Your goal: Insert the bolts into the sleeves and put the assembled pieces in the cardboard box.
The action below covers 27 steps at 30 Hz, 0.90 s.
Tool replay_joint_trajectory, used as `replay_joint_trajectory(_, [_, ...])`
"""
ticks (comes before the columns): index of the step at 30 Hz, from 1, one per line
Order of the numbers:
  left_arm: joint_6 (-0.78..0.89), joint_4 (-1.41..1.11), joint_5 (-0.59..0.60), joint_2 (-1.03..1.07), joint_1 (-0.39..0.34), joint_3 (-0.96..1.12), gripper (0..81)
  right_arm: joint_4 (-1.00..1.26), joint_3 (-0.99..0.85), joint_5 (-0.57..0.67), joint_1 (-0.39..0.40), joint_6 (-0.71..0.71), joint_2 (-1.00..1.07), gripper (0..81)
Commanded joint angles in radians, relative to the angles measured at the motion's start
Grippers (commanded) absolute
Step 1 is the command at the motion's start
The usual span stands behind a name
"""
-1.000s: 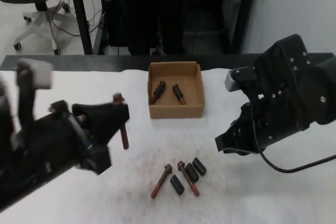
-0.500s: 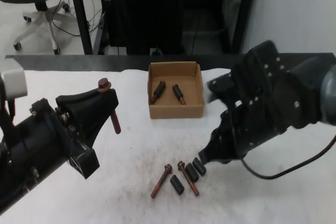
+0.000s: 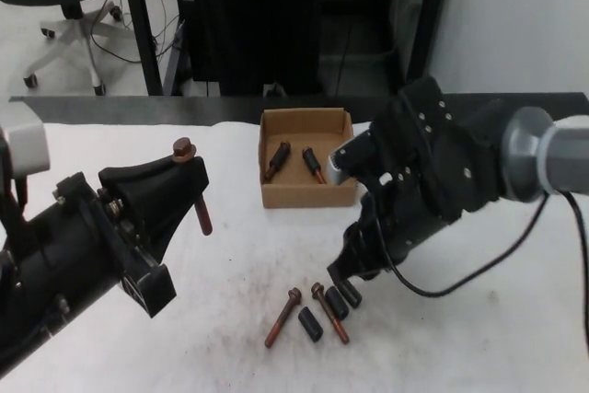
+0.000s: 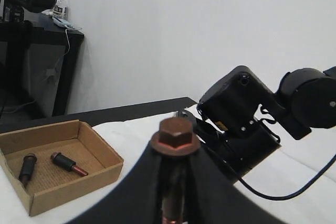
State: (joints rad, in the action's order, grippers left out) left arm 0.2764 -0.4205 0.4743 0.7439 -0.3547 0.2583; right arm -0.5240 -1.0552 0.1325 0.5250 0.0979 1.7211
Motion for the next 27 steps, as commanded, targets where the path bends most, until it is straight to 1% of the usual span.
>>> replay_joint_trajectory(1, [-0.008,-0.017,-0.002,-0.007,0.003,0.002,0.1,-0.035,-0.060,-0.006,0.002,0.015,0.040,32.9])
replay_joint_trajectory(5, [-0.008,-0.017,-0.002,-0.007,0.003,0.002,0.1,-0.089,-0.112,-0.030,0.002,0.060,0.088,32.9])
replay_joint_trajectory(9, [-0.010,-0.018,-0.002,-0.007,0.003,0.002,0.1,-0.111,-0.117,-0.058,0.002,0.083,0.102,32.9])
replay_joint_trajectory(15, [-0.076,-0.018,-0.002,-0.007,0.003,0.002,0.1,-0.174,-0.117,-0.060,0.000,0.083,0.102,32.9])
replay_joint_trajectory(27, [-0.075,-0.018,-0.002,-0.007,0.003,0.002,0.1,-0.196,-0.117,-0.056,0.002,0.083,0.102,32.9])
